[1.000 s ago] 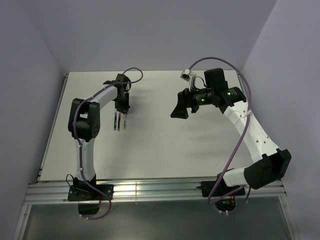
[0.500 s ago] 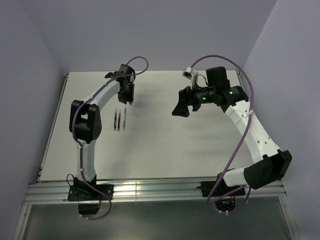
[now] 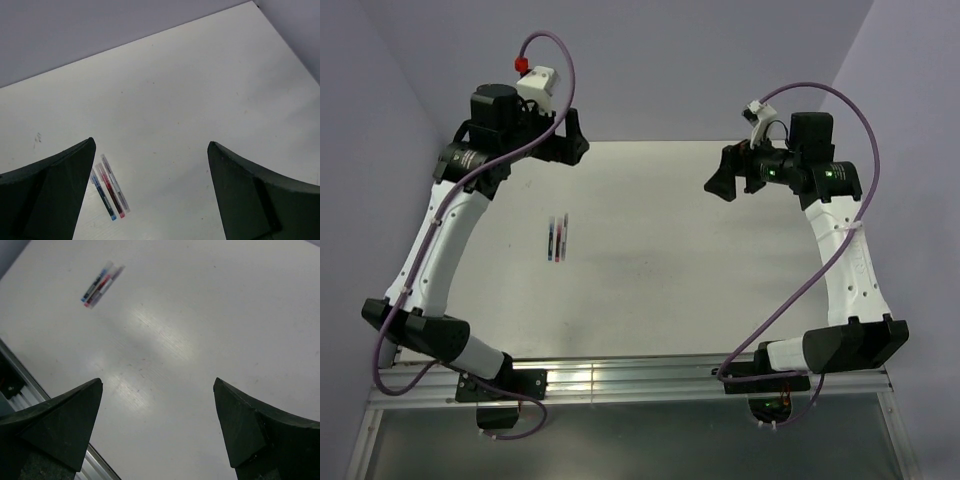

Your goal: Insert the pens into the pen caps

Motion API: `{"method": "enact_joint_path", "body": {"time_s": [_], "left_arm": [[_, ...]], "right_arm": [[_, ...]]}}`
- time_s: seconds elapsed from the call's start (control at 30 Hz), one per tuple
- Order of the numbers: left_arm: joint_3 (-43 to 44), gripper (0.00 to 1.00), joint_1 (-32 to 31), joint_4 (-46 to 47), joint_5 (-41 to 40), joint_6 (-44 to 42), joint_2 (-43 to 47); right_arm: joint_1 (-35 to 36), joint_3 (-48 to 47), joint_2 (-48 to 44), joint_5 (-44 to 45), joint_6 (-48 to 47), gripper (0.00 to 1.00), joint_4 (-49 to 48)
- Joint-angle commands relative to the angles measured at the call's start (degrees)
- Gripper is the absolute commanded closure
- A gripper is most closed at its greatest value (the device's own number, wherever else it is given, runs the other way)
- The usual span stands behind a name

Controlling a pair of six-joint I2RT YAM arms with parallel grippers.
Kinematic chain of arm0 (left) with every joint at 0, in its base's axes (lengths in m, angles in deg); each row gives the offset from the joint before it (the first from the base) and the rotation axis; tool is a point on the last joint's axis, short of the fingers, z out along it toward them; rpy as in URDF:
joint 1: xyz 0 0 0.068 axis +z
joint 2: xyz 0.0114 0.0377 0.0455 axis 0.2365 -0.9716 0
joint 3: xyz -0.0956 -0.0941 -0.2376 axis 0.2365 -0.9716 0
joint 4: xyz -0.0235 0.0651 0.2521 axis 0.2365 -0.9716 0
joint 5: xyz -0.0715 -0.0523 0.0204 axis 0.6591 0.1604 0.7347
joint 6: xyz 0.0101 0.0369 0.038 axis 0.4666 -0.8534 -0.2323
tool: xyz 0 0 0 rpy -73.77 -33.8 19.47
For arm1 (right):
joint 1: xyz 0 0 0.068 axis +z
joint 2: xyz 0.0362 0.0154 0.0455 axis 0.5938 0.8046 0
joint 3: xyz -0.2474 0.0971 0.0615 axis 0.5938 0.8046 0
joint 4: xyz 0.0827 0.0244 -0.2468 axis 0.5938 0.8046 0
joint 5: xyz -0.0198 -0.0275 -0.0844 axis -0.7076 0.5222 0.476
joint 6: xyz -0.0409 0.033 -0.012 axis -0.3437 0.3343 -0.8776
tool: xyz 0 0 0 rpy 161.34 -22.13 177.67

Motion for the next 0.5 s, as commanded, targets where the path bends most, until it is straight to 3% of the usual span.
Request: {"method": "enact_joint_path", "body": {"time_s": [0.0, 0.2, 0.47], "left_arm": [[-7.8, 0.01, 0.1, -2.3, 5.0, -3.6, 0.8], [-23.8, 0.01, 1.7, 0.2, 4.0, -4.3, 10.9], [-27.7, 0.00, 2.3, 0.3, 5.6, -2.3, 13.6]], "right_arm": [[-1.1, 4.2, -3.0, 3.6, -3.7, 0.00, 1.3], [-1.1, 20.2, -10.0, 6.6, -6.2, 0.00, -1.2], [-1.0, 24.7, -14.2, 6.5, -5.6, 0.00, -1.7]]}}
